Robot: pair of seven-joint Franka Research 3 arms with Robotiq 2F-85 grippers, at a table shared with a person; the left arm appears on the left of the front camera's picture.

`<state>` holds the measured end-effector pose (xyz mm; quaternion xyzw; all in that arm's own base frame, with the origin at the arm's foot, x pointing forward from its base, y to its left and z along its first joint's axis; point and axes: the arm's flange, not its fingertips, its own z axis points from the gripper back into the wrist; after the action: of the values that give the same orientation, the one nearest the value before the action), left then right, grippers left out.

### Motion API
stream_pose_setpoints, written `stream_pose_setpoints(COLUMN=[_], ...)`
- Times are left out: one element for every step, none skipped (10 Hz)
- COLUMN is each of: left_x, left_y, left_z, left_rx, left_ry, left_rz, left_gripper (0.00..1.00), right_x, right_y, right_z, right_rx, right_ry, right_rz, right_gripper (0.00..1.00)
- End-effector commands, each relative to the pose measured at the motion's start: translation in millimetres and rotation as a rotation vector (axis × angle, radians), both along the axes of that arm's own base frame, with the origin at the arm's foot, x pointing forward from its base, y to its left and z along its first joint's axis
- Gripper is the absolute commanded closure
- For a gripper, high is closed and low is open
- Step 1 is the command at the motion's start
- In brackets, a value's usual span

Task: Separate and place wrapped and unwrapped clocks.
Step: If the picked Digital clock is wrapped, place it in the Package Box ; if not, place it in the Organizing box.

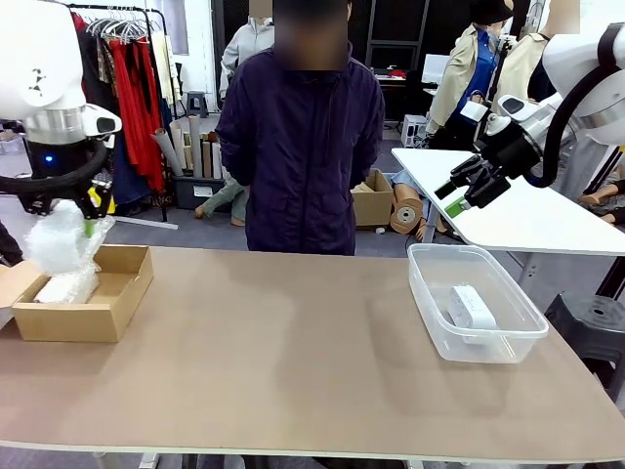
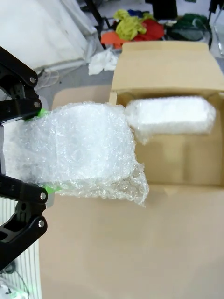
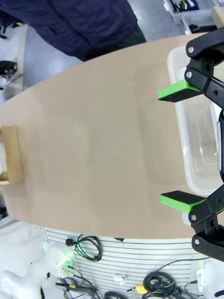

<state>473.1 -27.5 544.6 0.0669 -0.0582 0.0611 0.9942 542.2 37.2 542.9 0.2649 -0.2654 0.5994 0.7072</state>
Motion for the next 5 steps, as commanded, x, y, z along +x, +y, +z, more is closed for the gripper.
stream_pose_setpoints(left_x=[6.1, 11.7, 21.8, 29.2, 35.3], left_y=[15.6, 23.1, 29.9, 34.6, 36.0], left_z=[-8.3, -12.1, -15.6, -18.3, -21.0], left_rx=[0.046, 0.091, 0.123, 0.139, 0.122], left_ry=[-0.015, -0.019, -0.037, -0.043, -0.046], left_rz=[-0.008, -0.046, -0.062, -0.071, -0.072], left_gripper=[1.0, 1.0, 1.0, 1.0, 1.0], right_x=[-0.4, -0.4, -0.4, -0.4, -0.4], right_y=[1.7, 1.7, 1.7, 1.7, 1.7], right_z=[3.2, 3.2, 3.2, 3.2, 3.2], right_rx=[0.001, 0.001, 0.001, 0.001, 0.001], right_ry=[0.004, 0.004, 0.004, 0.004, 0.004], right_rz=[-0.012, -0.012, -0.012, -0.012, -0.012], right_gripper=[0.0, 0.0, 0.0, 0.0, 0.0])
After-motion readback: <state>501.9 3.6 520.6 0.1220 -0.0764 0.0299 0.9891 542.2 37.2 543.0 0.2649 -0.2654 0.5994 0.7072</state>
